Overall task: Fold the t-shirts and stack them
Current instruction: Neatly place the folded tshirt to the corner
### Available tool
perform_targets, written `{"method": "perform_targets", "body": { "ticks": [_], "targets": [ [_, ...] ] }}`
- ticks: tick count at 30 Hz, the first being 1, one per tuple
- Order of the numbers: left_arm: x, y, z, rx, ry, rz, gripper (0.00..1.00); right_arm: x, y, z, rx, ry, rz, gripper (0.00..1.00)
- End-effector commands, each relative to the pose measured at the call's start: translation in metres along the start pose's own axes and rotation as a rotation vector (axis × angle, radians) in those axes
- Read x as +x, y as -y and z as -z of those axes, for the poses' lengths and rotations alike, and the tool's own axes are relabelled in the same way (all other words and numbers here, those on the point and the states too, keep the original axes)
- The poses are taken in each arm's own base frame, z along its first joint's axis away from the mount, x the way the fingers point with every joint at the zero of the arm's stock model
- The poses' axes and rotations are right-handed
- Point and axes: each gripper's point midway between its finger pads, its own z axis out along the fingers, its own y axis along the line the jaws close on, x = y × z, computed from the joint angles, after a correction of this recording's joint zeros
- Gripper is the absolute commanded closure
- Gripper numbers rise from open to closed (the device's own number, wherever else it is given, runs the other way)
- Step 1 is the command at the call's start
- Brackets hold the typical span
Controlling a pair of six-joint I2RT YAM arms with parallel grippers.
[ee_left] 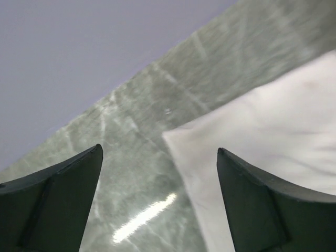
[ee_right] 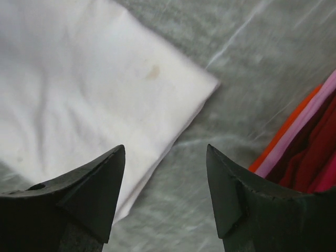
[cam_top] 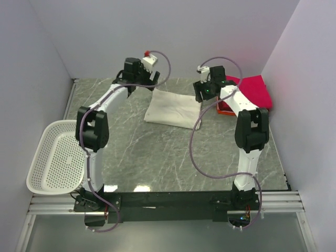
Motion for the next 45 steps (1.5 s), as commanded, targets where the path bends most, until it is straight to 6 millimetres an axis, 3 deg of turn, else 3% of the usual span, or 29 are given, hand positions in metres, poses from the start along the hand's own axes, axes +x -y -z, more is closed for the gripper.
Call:
{"method": "perform_targets", "body": {
  "ticks": [1, 2, 4, 5, 7, 8, 11, 16, 22, 26, 34, 39, 44, 45],
  "targets": [
    [-0.048, 0.038, 0.049, 0.209, 0.047, 0.25, 0.07, 0.01, -0.032, 0.027, -0.187, -0.027, -0.33, 0.3],
    [-0.037, 0.055, 0.05, 0.296, 0.023, 0.28, 0.12, 0.019, -0.038, 0.025, -0.208, -0.057, -0.374, 0.29],
    [-0.022, 0.071, 0.049, 0.355, -0.034, 0.385, 0.19, 0.032, -0.043, 0.016, -0.221, -0.102, -0.452, 0.28],
    [-0.004, 0.082, 0.044, 0.399, -0.079, 0.415, 0.24, 0.035, -0.042, 0.012, -0.207, -0.113, -0.472, 0.27],
    [0.012, 0.095, 0.04, 0.441, -0.125, 0.484, 0.26, 0.041, -0.034, -0.002, -0.158, -0.13, -0.526, 0.27],
    [0.034, 0.102, 0.035, 0.454, -0.173, 0.515, 0.29, 0.039, -0.03, -0.005, -0.137, -0.126, -0.534, 0.26],
    [0.077, 0.112, 0.026, 0.443, -0.27, 0.572, 0.32, 0.046, -0.02, -0.02, -0.075, -0.157, -0.581, 0.26],
    [0.136, 0.109, 0.014, 0.317, -0.414, 0.595, 0.34, 0.062, -0.016, -0.036, -0.034, -0.229, -0.651, 0.25],
    [0.158, 0.11, 0.017, 0.273, -0.49, 0.628, 0.35, 0.057, -0.03, -0.048, -0.121, -0.27, -0.692, 0.25],
    [0.174, 0.117, 0.019, 0.279, -0.535, 0.656, 0.35, 0.054, -0.053, -0.055, -0.244, -0.33, -0.717, 0.32],
    [0.174, 0.126, 0.028, 0.297, -0.555, 0.715, 0.35, 0.058, -0.064, -0.064, -0.246, -0.354, -0.736, 0.37],
    [0.173, 0.136, 0.035, 0.315, -0.567, 0.741, 0.35, 0.05, -0.066, -0.073, -0.226, -0.338, -0.699, 0.57],
    [0.17, 0.145, 0.046, 0.328, -0.566, 0.766, 0.35, 0.045, -0.059, -0.076, -0.183, -0.32, -0.621, 1.0],
    [0.164, 0.143, 0.047, 0.325, -0.549, 0.765, 0.34, 0.044, -0.054, -0.076, -0.174, -0.312, -0.585, 1.0]
  ]
}}
